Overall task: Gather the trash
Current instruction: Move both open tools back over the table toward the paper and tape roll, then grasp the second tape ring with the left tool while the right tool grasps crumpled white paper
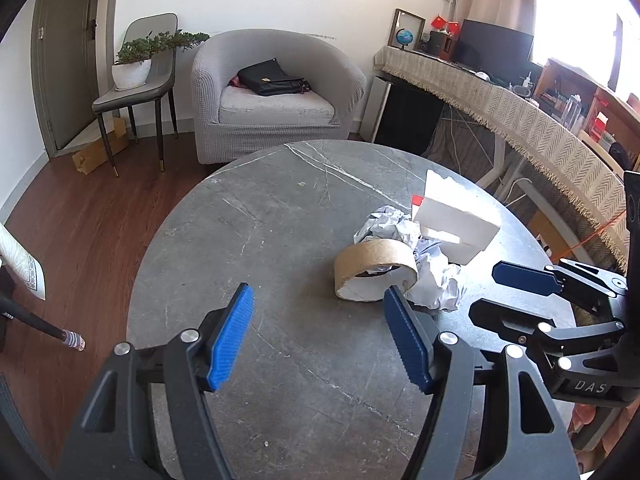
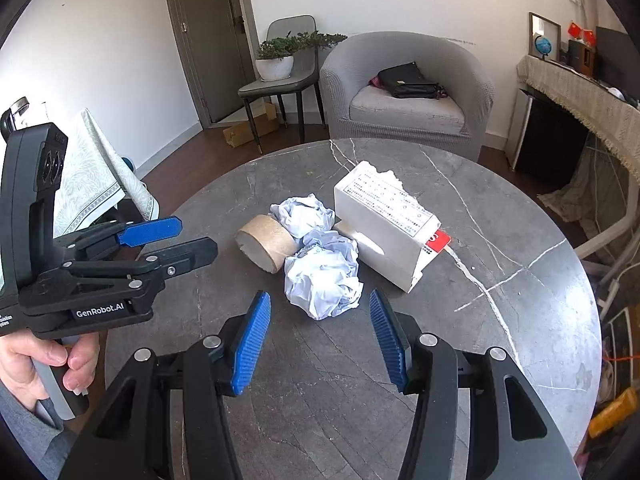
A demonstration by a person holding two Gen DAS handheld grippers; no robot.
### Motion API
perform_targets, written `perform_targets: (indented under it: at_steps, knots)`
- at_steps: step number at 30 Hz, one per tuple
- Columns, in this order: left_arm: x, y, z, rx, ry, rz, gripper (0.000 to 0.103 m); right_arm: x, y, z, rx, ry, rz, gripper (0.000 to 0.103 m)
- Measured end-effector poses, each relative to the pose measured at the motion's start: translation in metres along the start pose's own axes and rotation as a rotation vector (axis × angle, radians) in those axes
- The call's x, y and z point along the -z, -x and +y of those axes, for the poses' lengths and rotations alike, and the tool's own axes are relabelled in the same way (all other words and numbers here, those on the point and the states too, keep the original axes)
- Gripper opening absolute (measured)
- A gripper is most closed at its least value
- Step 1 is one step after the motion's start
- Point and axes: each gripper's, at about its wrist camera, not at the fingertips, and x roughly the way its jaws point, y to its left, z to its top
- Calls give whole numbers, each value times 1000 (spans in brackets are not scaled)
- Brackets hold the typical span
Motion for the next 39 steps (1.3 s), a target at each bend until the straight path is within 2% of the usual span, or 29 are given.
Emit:
perform_targets:
  at_steps: [4, 11, 15, 19, 23, 25, 27, 31, 39]
  knots:
    - [-1, -14, -5, -50, -18, 27, 67, 4, -5, -6, 1, -8, 13, 52]
    - [-6, -23, -5, -19, 22, 28, 57, 9, -8, -12, -13, -21, 24, 52]
    - [-10, -27, -6, -25, 33, 24, 51, 10, -8, -14, -12, -19, 32, 52]
    - [-11, -31, -6, -6, 48, 29, 38, 11, -10, -17, -4, -26, 41, 53]
    - [-11, -31, -7, 12, 62, 25, 31, 10, -10, -15, -3, -22, 43, 53]
    - [-11, -29, -8, 32, 60, 23, 24, 10, -13, -15, -4, -25, 47, 55]
    - [-11, -25, -10, 38, 45, 9, 20, 8, -15, -14, -10, -32, 47, 62]
    - [-10, -20, -11, 27, 22, 1, 9, 4, -20, -12, -16, -34, 46, 63]
    - [-9, -9, 0, 39, 41, -2, 6, 3, -27, -6, 0, -12, 59, 69]
